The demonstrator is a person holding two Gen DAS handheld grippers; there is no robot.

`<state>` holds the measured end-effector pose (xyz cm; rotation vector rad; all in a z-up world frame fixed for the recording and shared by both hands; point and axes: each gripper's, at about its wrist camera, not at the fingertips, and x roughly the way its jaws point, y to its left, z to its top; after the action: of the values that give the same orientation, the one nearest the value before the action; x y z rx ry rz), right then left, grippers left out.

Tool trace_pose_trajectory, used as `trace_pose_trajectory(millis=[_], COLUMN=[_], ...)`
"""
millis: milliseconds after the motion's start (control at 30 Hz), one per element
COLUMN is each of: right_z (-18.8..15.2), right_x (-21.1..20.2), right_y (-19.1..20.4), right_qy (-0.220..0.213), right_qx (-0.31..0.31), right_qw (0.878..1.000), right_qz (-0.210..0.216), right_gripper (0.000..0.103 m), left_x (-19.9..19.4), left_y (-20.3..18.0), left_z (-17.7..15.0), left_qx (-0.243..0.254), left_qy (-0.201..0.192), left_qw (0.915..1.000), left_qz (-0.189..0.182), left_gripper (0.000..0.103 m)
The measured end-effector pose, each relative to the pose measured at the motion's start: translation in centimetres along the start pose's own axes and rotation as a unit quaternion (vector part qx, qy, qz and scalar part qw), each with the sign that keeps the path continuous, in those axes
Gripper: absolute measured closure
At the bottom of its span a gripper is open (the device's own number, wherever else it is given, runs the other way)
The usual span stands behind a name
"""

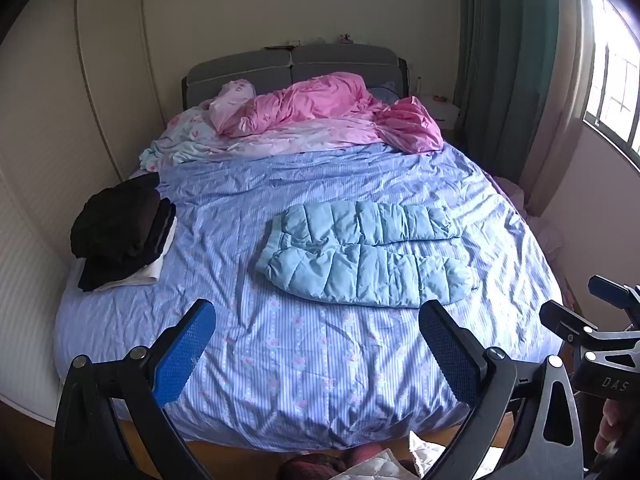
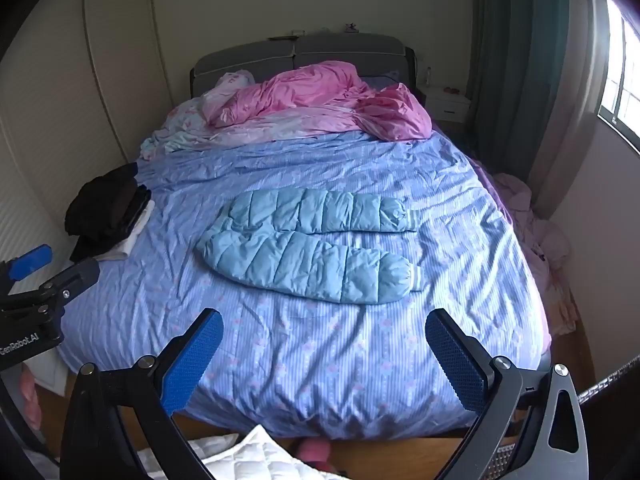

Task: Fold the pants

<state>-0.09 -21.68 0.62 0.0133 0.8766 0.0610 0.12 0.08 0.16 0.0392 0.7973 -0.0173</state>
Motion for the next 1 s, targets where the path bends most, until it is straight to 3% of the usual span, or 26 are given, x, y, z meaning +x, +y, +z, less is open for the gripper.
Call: trace_pose_trajectory(millis=[1000], right_z=[-0.01], right_x=[0.23], right_y=[-0.16], right_qy=[0.001], right_qx=[-0.003], right_qw=[1.000], right_qz=[-0.001], right_gripper=[0.000], left_x=[-0.07], left_y=[0.03], left_z=[-0.01], left_qx=[-0.001], left_qy=[-0.003], left_qw=[1.0000], left_qz=[0.000], left_gripper=[0.000])
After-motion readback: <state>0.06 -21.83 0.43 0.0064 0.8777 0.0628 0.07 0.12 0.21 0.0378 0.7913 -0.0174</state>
